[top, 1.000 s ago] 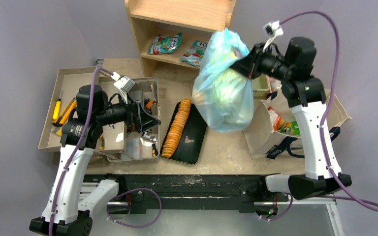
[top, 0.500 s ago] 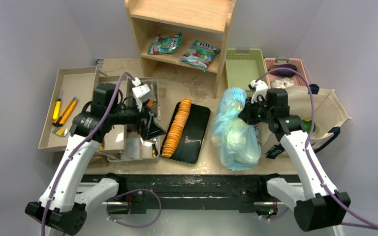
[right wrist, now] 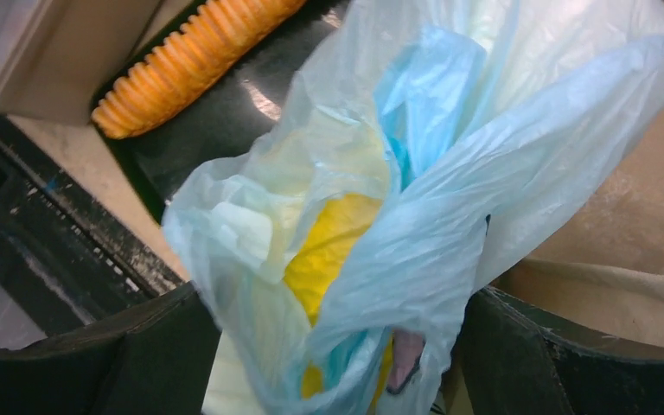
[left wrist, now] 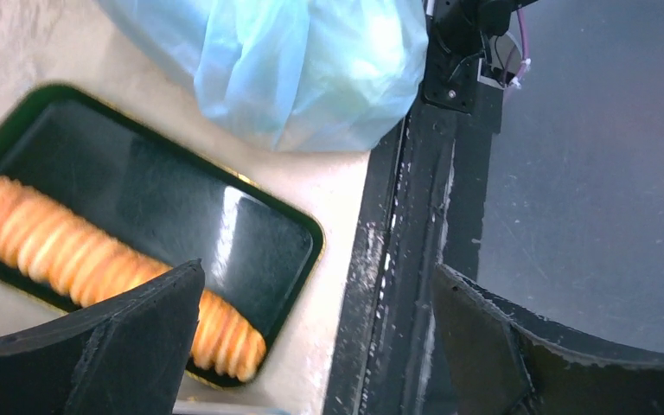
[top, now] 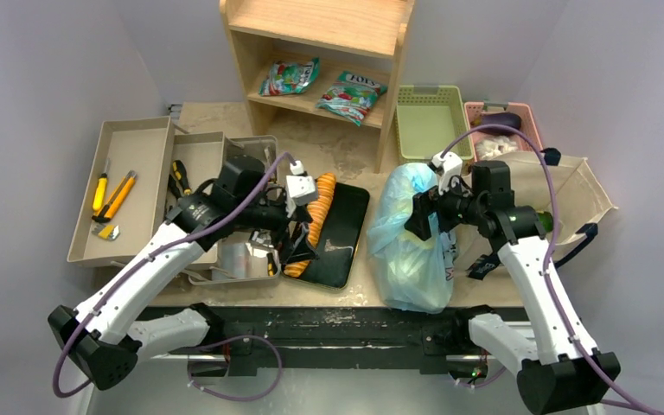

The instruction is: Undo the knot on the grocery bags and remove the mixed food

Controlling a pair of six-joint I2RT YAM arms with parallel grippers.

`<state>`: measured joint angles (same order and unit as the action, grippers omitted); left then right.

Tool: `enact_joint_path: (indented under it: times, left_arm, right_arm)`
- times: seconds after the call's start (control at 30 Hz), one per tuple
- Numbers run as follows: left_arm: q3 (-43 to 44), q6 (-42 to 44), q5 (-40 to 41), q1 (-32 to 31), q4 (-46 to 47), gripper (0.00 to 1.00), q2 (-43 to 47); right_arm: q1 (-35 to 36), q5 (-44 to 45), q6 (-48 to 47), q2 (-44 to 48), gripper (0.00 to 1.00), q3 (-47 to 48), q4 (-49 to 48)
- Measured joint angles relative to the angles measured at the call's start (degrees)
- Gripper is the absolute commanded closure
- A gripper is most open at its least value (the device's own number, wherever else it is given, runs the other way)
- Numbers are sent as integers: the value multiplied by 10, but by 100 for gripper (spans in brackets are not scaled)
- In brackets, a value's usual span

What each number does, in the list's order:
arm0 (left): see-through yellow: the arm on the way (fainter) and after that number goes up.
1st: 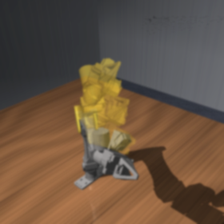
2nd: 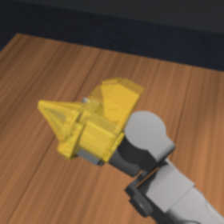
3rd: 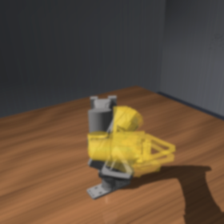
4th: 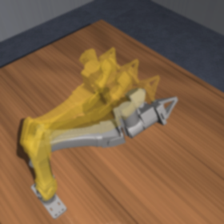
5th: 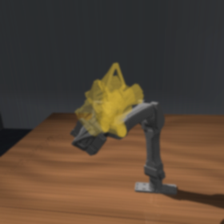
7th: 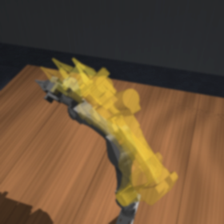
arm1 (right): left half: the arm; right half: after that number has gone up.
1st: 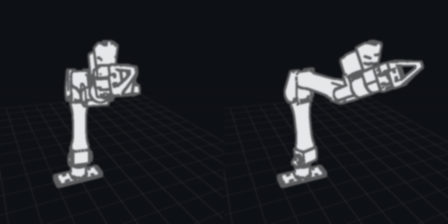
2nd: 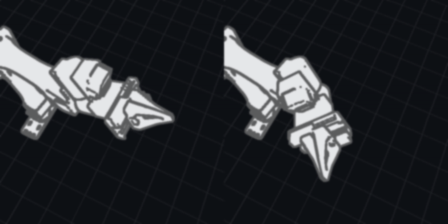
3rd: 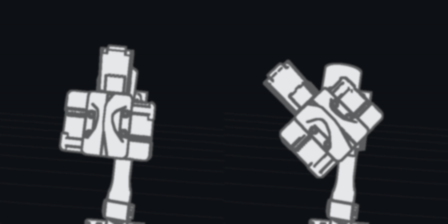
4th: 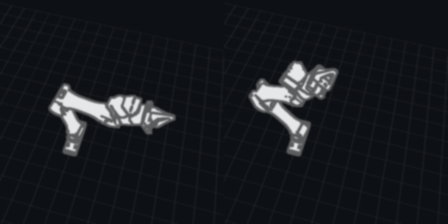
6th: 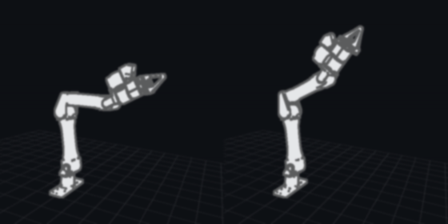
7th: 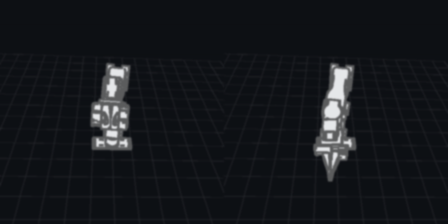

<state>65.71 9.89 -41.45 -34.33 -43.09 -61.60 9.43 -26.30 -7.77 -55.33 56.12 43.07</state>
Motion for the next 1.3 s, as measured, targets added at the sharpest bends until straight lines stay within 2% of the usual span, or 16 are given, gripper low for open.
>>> enact_joint_path:
  times: [0.23, 0.3, 0.4, 0.63, 0.7, 0.77, 0.9, 0.93, 1.13, 1.2, 1.3]
  left_arm:
    - [5, 53, 44, -120, 85, 11, -36]
    - [20, 68, 56, -151, 111, 15, -61]
    - [69, 92, 87, -200, 161, 16, -126]
    - [147, 104, 160, -263, 265, 17, -253]
    - [162, 106, 182, -276, 284, 28, -281]
    - [177, 106, 200, -285, 296, 46, -308]
    - [168, 120, 215, -283, 292, 94, -327]
    - [152, 125, 215, -280, 291, 100, -320]
    - [-16, 159, 205, -259, 278, 100, -205]
    - [-41, 167, 201, -259, 272, 100, -170]
    - [-43, 170, 196, -261, 278, 100, -152]
  right_arm:
    - [0, -64, -115, 16, 13, 128, 153]
    - [0, -68, -132, 28, 19, 153, 183]
    - [1, -52, -132, 37, 25, 173, 211]
    - [1, 9, -81, 17, 33, 180, 221]
    - [1, 27, -72, 12, 35, 192, 226]
    - [1, 44, -65, 5, 36, 219, 232]
    - [0, 75, -54, 5, 38, 250, 233]
    - [0, 80, -50, 7, 39, 250, 234]
    - [0, 89, -20, 1, 45, 243, 229]
    - [0, 88, -14, 0, 46, 222, 223]
    - [-1, 72, -12, -7, 38, 193, 219]
